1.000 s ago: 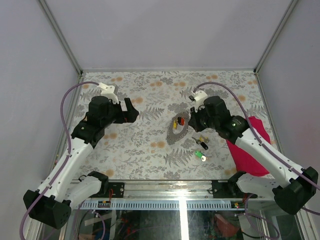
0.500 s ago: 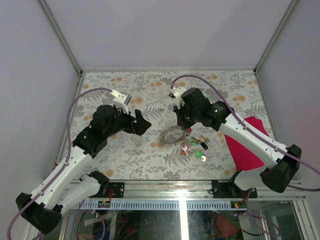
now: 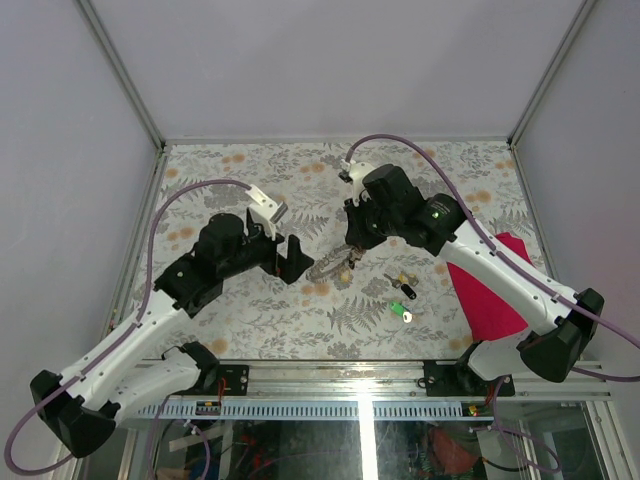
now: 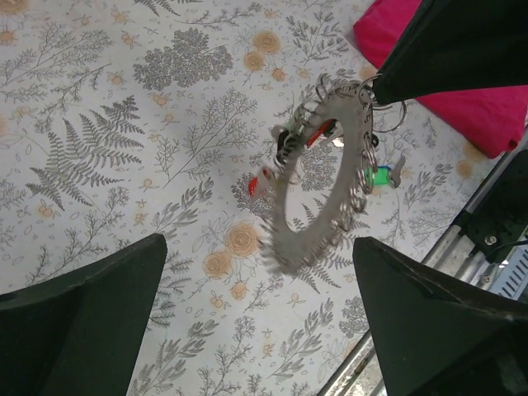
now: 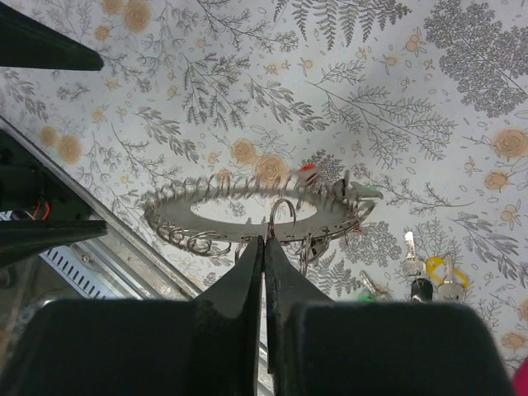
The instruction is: Put the keys on the keyring
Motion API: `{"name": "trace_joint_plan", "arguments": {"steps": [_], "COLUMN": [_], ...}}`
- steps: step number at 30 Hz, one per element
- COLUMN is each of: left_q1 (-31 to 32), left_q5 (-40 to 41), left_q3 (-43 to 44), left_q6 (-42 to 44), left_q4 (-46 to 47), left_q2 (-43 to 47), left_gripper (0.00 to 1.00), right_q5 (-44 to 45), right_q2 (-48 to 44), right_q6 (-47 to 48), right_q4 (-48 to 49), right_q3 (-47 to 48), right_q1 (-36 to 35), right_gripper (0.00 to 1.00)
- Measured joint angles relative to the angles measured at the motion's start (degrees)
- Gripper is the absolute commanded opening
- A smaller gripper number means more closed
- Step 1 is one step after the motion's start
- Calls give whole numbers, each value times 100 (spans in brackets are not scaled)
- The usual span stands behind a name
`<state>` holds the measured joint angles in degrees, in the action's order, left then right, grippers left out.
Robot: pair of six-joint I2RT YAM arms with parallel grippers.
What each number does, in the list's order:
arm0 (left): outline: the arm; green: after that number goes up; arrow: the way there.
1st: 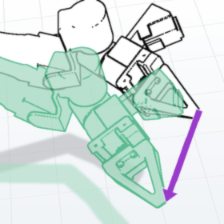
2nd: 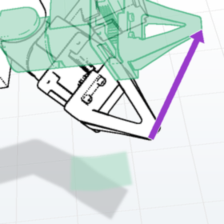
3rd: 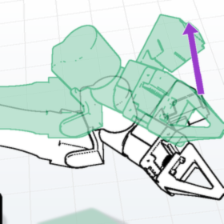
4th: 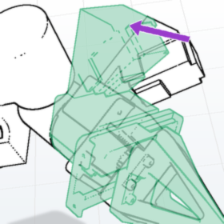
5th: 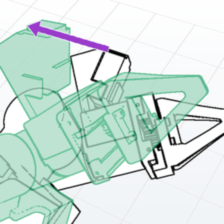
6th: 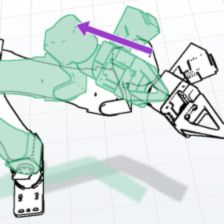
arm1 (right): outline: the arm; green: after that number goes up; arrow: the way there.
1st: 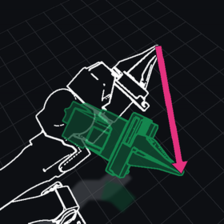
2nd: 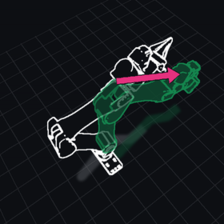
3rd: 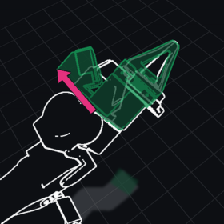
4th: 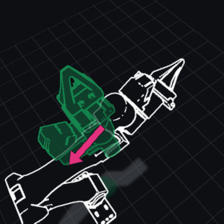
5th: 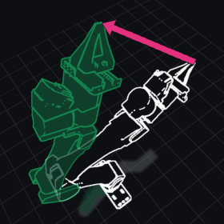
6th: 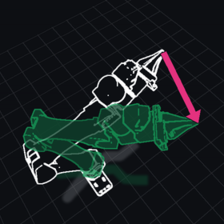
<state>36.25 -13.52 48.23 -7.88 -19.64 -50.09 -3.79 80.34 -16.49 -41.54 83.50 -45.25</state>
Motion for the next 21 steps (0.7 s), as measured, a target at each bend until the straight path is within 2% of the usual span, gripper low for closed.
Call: {"name": "trace_joint_plan", "arguments": {"steps": [7,16,21], "left_q1": [343,658,778], "left_q5": [-94,-164,-39], "left_q3": [190,170,164], "left_q6": [605,645,673], "left_q4": [72,544,636], "left_q2": [-348,-109,-313], "left_gripper": [100,100,97], "right_q5": [-181,-192,-334], "right_q2": [0,0,-4], "right_q6": [-208,-452,-592], "right_q4": [-4,-7,31], "right_q3": [39,63,63], "right_q1": [0,0,0], "right_gripper": [0,0,0]}}
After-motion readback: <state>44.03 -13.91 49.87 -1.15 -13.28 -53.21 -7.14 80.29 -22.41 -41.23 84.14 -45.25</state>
